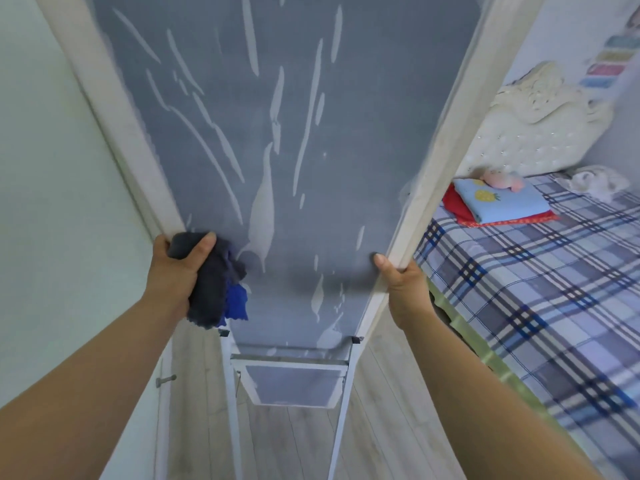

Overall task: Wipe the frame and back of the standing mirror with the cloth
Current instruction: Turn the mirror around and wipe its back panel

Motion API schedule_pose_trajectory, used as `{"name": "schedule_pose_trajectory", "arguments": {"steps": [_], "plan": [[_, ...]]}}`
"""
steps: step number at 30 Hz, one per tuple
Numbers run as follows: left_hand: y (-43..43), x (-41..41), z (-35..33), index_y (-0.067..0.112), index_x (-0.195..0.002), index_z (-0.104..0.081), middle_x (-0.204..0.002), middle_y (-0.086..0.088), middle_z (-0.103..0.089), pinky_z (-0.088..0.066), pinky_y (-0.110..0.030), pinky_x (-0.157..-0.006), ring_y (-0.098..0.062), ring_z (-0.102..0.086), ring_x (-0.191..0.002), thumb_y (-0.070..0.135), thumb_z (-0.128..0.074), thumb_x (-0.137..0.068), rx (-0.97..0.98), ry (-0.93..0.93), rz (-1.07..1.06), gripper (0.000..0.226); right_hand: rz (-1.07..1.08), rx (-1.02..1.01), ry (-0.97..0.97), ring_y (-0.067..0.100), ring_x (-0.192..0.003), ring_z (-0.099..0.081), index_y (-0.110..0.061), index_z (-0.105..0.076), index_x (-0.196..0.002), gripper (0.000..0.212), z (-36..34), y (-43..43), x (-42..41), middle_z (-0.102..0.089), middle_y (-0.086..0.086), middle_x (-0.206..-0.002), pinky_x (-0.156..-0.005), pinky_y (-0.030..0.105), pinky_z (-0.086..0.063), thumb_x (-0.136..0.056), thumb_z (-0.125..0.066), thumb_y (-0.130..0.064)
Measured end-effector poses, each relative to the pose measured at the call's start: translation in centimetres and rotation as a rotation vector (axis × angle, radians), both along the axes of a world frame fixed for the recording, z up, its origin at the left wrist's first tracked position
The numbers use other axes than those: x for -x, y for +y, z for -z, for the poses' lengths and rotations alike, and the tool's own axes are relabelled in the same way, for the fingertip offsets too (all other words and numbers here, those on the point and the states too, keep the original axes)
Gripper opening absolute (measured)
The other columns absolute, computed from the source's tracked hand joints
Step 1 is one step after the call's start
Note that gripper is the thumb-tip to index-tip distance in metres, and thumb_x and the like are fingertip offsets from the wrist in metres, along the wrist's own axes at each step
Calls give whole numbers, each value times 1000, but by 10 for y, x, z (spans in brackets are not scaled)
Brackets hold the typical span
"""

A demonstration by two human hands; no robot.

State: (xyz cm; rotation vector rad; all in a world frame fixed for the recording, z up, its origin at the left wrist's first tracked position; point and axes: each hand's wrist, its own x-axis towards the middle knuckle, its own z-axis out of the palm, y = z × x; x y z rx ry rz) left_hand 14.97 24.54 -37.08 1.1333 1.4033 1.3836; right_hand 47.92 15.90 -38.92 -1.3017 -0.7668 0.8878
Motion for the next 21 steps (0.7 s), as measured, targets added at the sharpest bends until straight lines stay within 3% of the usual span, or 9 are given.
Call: {"name": "schedule_pose_trajectory", "arguments": {"steps": [4, 6, 9, 11, 14, 18, 21], "plan": [[17, -44, -22, 33, -87, -46, -91, 8, -62, -49, -25, -71, -9, -63, -81, 46, -79, -79, -20, -29, 105, 37, 179, -20, -11, 14, -89, -68, -20, -69, -95, 47, -16, -24, -25, -75, -12, -82, -80, 25, -54, -59, -80, -49], [22, -66, -31, 34, -89, -47, -90, 10, -63, -48, -24, -67, -8, -64, -81, 52, -79, -76, -36, -21, 146, 38, 263, 7, -33, 15, -90, -68, -23, -67, -94, 57, -24, -41, -36, -75, -11, -84, -84, 31, -55, -52, -80, -59], [25, -109, -44, 17, -105, -54, -102, -7, -69, -56, -36, -79, -24, -69, -90, 52, -79, -76, -45, -6, 276, 52, 423, 52, -80, 20, -93, -67, -26, -63, -97, 72, -35, -75, -57, -71, -5, -95, -86, 38, -55, -44, -73, -74], [22, -145, -52, 6, -112, -55, -111, -17, -68, -58, -37, -82, -28, -70, -92, 50, -79, -77, -53, -14, 397, 62, 535, 38, -94, 25, -97, -67, -23, -63, -107, 67, -41, -104, -75, -71, 0, -98, -85, 38, -56, -58, -76, -67], [5, -200, -62, 11, -115, -56, -107, -6, -67, -50, -23, -76, -23, -66, -96, 55, -78, -75, -68, -19, 512, 64, 692, 15, -105, 21, -95, -69, -21, -65, -108, 48, -51, -155, -98, -73, -5, -91, -85, 36, -56, -74, -78, -52], [-41, -276, -72, 18, -117, -57, -112, 0, -65, -46, -26, -88, -18, -62, -98, 56, -78, -74, -91, -11, 649, 61, 872, -15, -98, 17, -95, -71, -23, -67, -104, 41, -63, -236, -124, -76, -8, -90, -95, 42, -55, -74, -80, -49], [-80, -326, -75, 10, -119, -60, -109, -5, -66, -47, -27, -86, -19, -62, -98, 55, -77, -76, -121, -4, 733, 65, 983, -25, -102, 22, -98, -70, -23, -66, -104, 51, -71, -293, -136, -76, -4, -97, -96, 46, -55, -67, -80, -55]]}}
